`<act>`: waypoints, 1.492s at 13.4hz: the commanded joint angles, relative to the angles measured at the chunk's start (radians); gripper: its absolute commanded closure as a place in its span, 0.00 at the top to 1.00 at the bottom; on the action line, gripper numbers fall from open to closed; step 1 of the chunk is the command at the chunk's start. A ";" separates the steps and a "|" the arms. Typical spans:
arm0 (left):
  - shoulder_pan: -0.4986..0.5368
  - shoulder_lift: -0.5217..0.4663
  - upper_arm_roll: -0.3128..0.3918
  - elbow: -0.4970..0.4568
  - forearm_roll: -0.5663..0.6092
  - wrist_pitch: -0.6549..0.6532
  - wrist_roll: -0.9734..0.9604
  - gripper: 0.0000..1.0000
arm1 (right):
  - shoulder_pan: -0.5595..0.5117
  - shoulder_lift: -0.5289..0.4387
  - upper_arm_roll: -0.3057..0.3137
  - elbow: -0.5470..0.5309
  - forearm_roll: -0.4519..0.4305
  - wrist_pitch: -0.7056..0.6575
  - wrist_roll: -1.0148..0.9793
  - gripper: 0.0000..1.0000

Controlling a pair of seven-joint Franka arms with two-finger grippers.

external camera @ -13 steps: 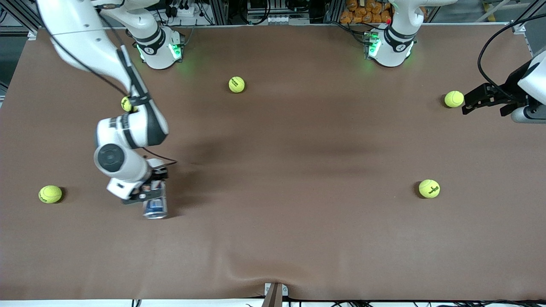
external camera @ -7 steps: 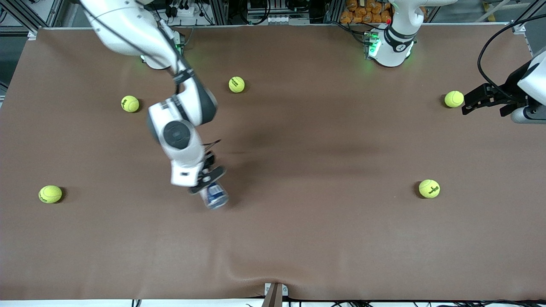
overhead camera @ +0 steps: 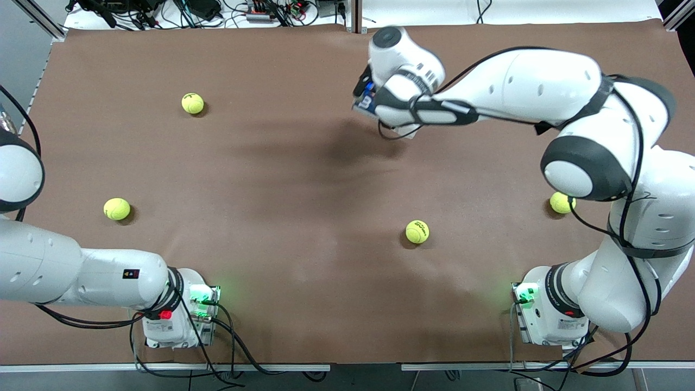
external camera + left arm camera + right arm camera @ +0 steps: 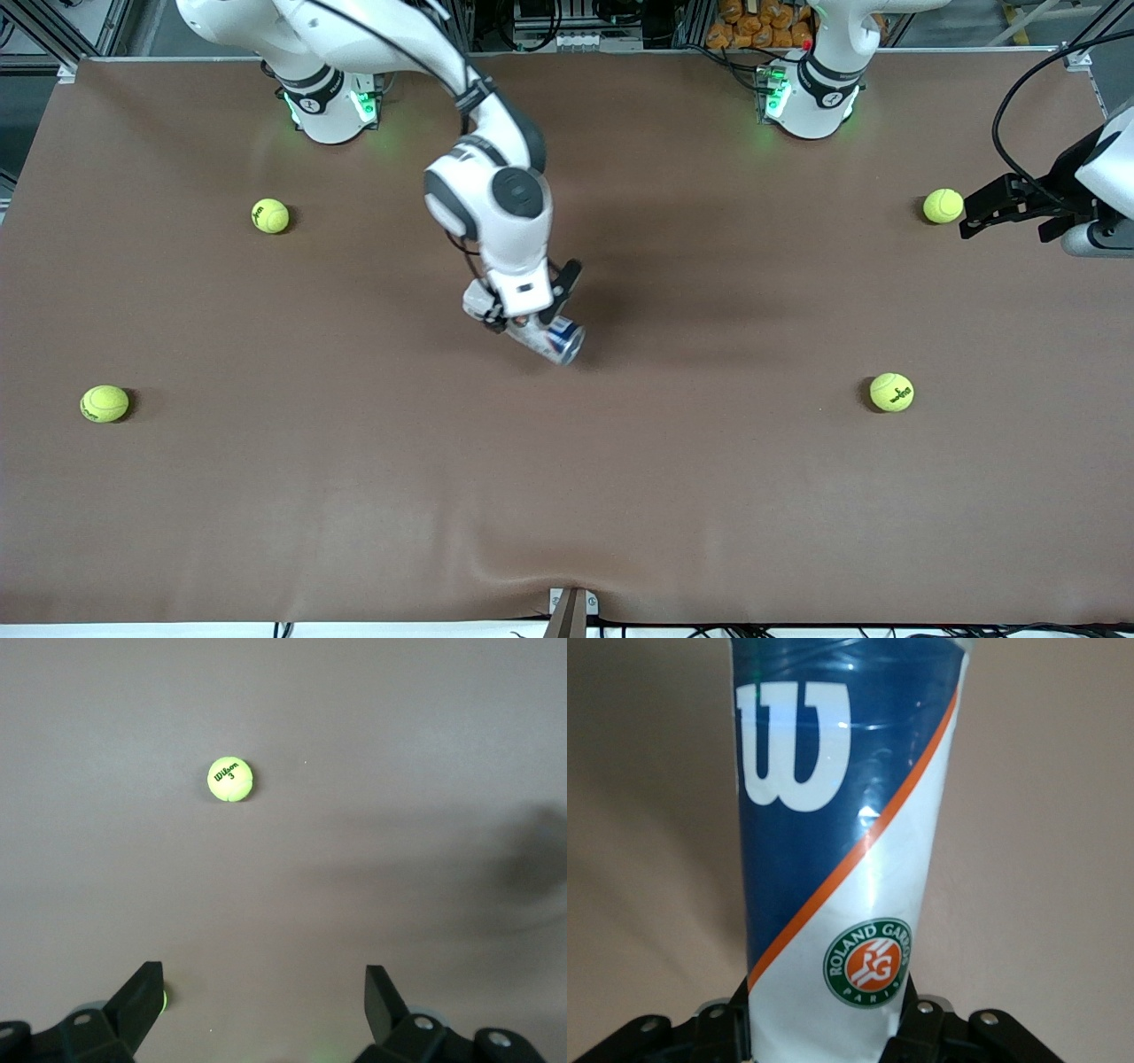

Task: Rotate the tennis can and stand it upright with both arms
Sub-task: 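Carry the can with the right gripper toward the table center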

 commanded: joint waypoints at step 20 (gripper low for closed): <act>0.056 0.126 0.004 -0.068 -0.382 -0.071 0.167 1.00 | 0.229 0.097 -0.008 0.292 -0.089 -0.261 -0.201 1.00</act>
